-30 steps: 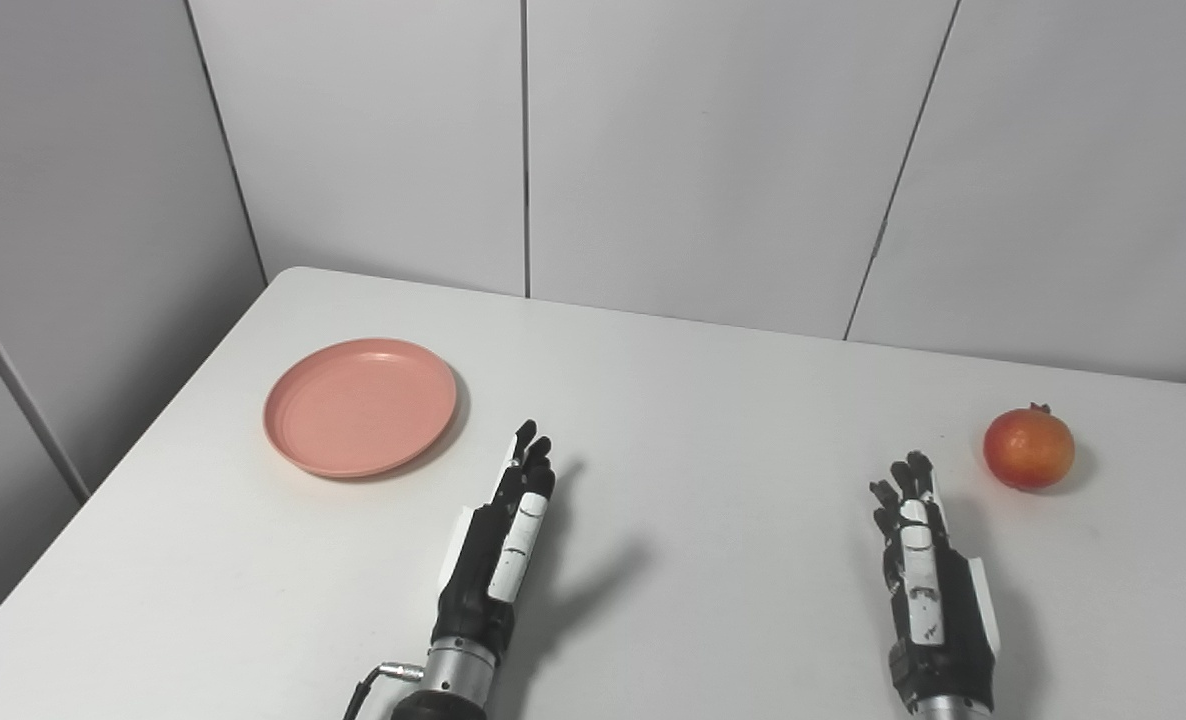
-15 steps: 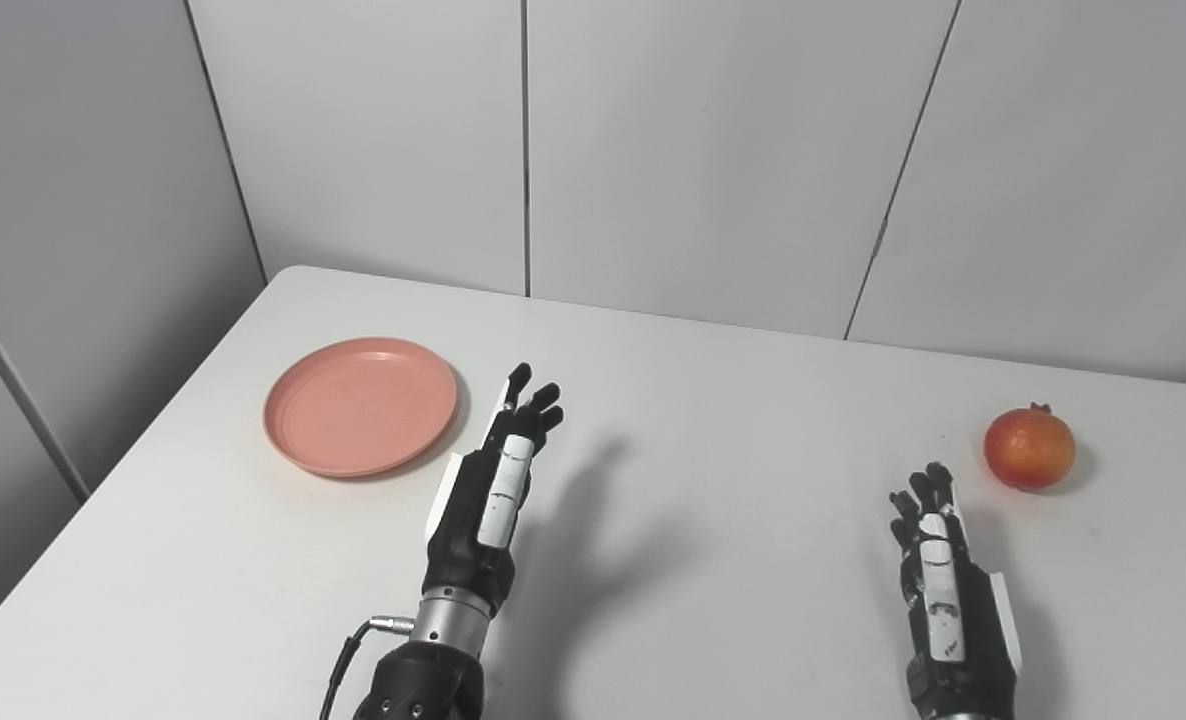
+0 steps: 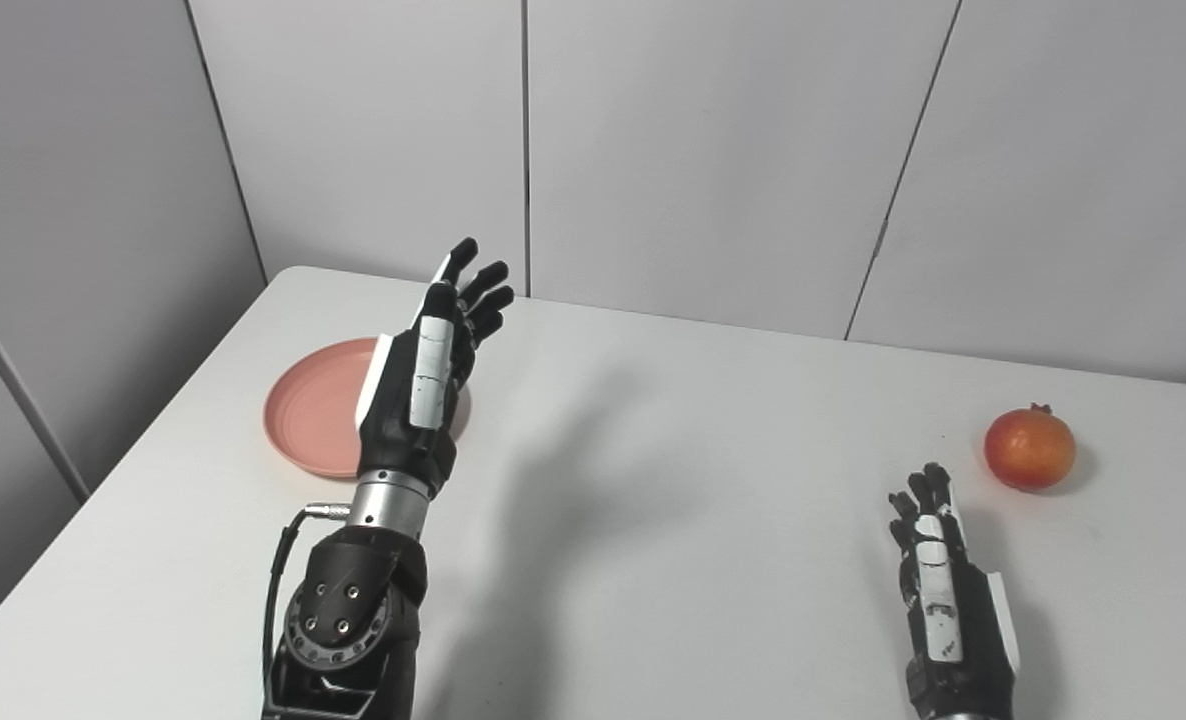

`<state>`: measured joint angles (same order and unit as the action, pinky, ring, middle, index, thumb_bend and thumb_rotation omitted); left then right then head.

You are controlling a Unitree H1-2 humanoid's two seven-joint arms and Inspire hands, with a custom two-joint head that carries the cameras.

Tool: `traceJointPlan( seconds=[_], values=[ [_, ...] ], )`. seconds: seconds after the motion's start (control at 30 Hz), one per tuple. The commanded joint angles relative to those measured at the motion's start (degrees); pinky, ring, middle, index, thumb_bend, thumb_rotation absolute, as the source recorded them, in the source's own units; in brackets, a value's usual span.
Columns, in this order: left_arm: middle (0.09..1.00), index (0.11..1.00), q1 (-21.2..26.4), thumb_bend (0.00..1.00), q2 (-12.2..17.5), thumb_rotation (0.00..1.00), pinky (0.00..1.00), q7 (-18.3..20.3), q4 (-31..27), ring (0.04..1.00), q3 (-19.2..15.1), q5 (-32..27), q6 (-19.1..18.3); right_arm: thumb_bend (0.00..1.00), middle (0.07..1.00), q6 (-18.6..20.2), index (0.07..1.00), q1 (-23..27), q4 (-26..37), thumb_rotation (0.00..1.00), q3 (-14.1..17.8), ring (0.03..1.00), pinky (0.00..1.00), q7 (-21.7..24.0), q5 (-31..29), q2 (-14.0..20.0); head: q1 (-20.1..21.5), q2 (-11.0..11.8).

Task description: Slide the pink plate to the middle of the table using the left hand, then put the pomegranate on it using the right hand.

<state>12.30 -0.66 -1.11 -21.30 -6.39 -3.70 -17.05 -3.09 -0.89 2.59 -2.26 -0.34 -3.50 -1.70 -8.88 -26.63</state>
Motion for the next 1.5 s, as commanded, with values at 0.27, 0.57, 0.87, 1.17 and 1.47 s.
traceJointPlan(
  seconds=[0.27,0.57,0.87,1.17,1.47],
  values=[
    [0.857,0.900,7.63,1.00,9.85,0.99,0.84,1.75,12.76,0.827,-5.03,-2.07,14.70,0.68,0.992,0.15,1.000,-2.31,-2.51,0.90,0.28,0.975,1.00,0.88,-0.42,0.64,0.01,-0.19],
    [0.866,0.911,11.09,1.00,16.15,1.00,0.85,1.67,19.24,0.856,-7.50,-2.74,13.74,0.67,0.987,0.17,1.000,-2.33,-2.34,0.90,0.16,0.971,1.00,0.65,-0.16,0.46,0.13,-0.30],
    [0.866,0.929,13.29,1.00,20.31,1.00,0.86,3.43,27.05,0.875,-8.85,-4.52,15.68,0.67,0.986,0.48,1.000,-2.22,-2.32,0.91,0.22,0.970,1.00,0.59,0.15,0.45,0.16,-0.49],
    [0.898,0.965,15.62,1.00,24.12,1.00,0.90,6.00,35.09,0.897,-9.39,-6.18,17.20,0.71,0.983,0.68,1.000,-2.31,-2.22,0.90,0.37,0.964,0.99,0.71,-0.49,0.25,0.26,-0.58],
    [0.890,0.961,17.85,1.00,26.69,1.00,0.87,6.07,43.36,0.896,-9.99,-5.71,19.56,0.71,0.984,0.70,1.000,-2.34,-1.96,0.90,0.26,0.962,0.98,0.83,-0.65,0.35,0.35,-1.11]
  ],
)
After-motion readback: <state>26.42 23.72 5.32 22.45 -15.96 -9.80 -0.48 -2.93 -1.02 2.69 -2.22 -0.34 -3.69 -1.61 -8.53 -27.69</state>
